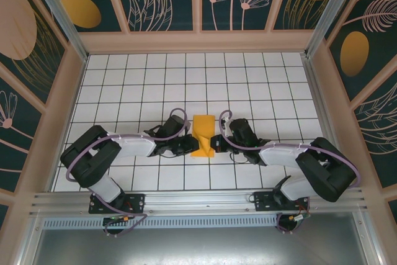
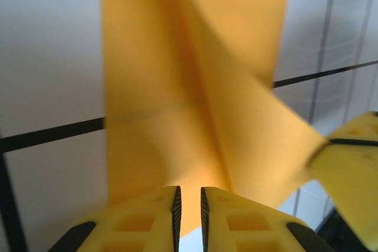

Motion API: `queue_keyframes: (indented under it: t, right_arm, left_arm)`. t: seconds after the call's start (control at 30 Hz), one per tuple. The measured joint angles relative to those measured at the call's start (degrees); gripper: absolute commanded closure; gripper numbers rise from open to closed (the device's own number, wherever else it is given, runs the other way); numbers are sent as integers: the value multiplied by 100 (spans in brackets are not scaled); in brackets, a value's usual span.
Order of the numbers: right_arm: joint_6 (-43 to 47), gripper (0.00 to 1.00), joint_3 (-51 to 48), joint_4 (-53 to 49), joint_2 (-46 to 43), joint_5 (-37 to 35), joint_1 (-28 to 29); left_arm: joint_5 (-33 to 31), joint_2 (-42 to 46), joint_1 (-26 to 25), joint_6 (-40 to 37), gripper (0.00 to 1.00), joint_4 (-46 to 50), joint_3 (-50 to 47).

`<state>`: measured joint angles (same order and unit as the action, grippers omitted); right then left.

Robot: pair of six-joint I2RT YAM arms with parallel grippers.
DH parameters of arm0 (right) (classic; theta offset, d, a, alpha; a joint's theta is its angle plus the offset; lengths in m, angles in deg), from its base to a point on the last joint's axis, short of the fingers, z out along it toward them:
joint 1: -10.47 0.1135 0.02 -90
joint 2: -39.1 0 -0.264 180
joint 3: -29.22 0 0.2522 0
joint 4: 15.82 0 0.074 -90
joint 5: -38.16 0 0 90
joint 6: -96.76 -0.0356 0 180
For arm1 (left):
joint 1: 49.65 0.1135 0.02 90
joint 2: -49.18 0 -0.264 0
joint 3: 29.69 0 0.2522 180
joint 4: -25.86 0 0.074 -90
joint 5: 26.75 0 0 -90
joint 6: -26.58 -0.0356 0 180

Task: Fold a paper plane with a square sheet of paper (pick it up from the middle)
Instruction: Fold the triangle a second time at the center of the table.

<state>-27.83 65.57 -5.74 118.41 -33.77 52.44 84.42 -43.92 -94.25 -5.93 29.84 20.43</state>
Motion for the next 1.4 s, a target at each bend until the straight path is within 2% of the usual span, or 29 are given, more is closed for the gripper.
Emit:
queue_keyframes:
  t: [0.27,0.63,0.97,1.4]
  right_arm:
    - [-55,100,2,2,0,7,0]
    - [-68,100,249,-20,101,57,0]
    - [367,100,861,-586,625,-66,-55]
    - [623,100,1040,-1038,903,-354,-101]
  left_arm:
    - [-573,-109,-11,-267,88,636,321]
    - [-1248,-212,-20,-774,87,1300,752]
    - [-1373,-205,-20,-933,85,1377,789]
    - [-1397,-199,-20,-951,85,1388,791]
